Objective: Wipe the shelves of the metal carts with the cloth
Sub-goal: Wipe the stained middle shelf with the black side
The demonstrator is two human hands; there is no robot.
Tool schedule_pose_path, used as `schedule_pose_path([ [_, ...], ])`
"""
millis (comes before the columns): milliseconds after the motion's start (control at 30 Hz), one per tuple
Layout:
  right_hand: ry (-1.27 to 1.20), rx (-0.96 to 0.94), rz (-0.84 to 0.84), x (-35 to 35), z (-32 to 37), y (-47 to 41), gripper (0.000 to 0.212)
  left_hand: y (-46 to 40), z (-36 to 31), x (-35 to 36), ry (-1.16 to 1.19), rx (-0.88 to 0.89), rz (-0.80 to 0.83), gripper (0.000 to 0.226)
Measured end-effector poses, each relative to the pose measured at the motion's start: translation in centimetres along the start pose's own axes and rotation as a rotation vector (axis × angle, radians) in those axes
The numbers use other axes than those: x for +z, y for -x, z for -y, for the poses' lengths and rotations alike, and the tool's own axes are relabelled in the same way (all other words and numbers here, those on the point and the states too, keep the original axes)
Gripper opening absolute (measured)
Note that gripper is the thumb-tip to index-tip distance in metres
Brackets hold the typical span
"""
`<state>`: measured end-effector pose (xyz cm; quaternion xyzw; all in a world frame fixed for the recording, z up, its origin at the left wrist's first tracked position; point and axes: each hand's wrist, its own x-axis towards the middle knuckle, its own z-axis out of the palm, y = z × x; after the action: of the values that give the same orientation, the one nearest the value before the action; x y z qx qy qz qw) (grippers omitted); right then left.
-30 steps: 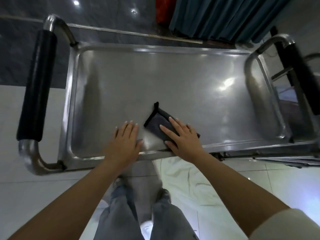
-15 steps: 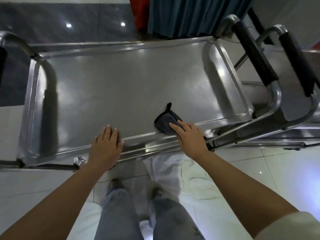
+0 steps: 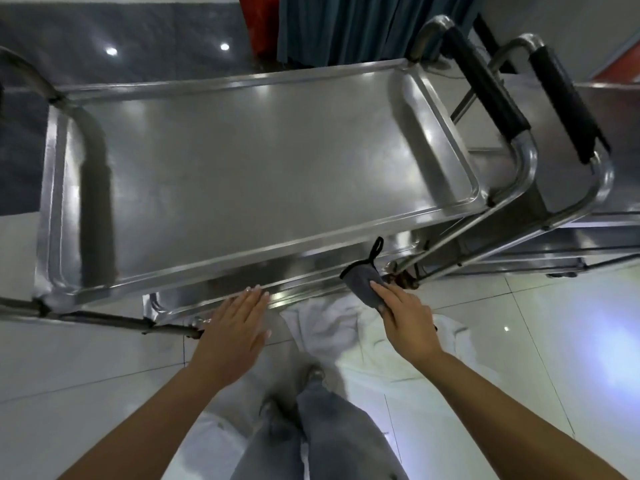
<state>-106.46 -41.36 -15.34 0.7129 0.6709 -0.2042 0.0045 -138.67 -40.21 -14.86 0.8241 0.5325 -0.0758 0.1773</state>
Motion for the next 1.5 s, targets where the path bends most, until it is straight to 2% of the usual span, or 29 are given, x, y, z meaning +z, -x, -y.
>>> schedule_pose_path([
  [100,-0.08,0.033,0.035,2.7,0.0,1.4,0.046,1.0,1.0,2.2,-0.012,-0.041,0.007,0.064],
  [233,-0.238,0.144,0.032,5.1,0.5,2.0,0.045,2.1,2.0,4.1,0.002,-0.184,0.122,0.066],
  [400,-0.258,0.108,0.049,5.8,-0.1,-1.0,0.045,1.3,2.1,5.0,0.008,-0.235,0.104,0.065],
  [567,-0.142,0.058,-0.015,9.3,-2.6,-7.9,0.047,-4.1,1.9,9.0,0.019,-0.244,0.062,0.063],
  [700,-0.029,-0.094,-0.093,14.7,-5.2,-13.3,0.047,-10.7,1.8,15.1,-0.05,-0.198,-0.005,0.062],
  [800,0.083,-0.244,-0.112,19.2,-6.5,-17.0,0.048,-15.7,2.2,19.3,-0.032,-0.149,-0.171,0.061],
  [900,0.156,-0.4,-0.169,22.8,-7.4,-20.1,0.051,-20.9,2.8,23.0,-0.109,-0.095,-0.248,0.061],
  [1033,0.153,-0.505,-0.407,25.9,-8.1,-22.7,0.048,-26.6,3.2,26.5,-0.146,-0.039,-0.384,0.063],
  [1133,0.11,-0.557,-0.553,27.0,-8.3,-23.7,0.042,-28.8,4.6,28.5,-0.155,-0.11,-0.472,0.075],
  [1233,0.072,-0.564,-0.573,27.4,-8.6,-23.8,0.042,-29.2,5.5,29.3,-0.178,-0.152,-0.52,0.078],
  [1333,0.084,-0.556,-0.539,27.0,-9.7,-23.5,0.04,-28.6,5.6,29.1,-0.143,-0.16,-0.494,0.079],
  [1500,0.077,-0.366,-0.546,24.4,-15.2,-23.9,0.041,-27.6,6.8,29.5,-0.155,-0.181,-0.461,0.087],
])
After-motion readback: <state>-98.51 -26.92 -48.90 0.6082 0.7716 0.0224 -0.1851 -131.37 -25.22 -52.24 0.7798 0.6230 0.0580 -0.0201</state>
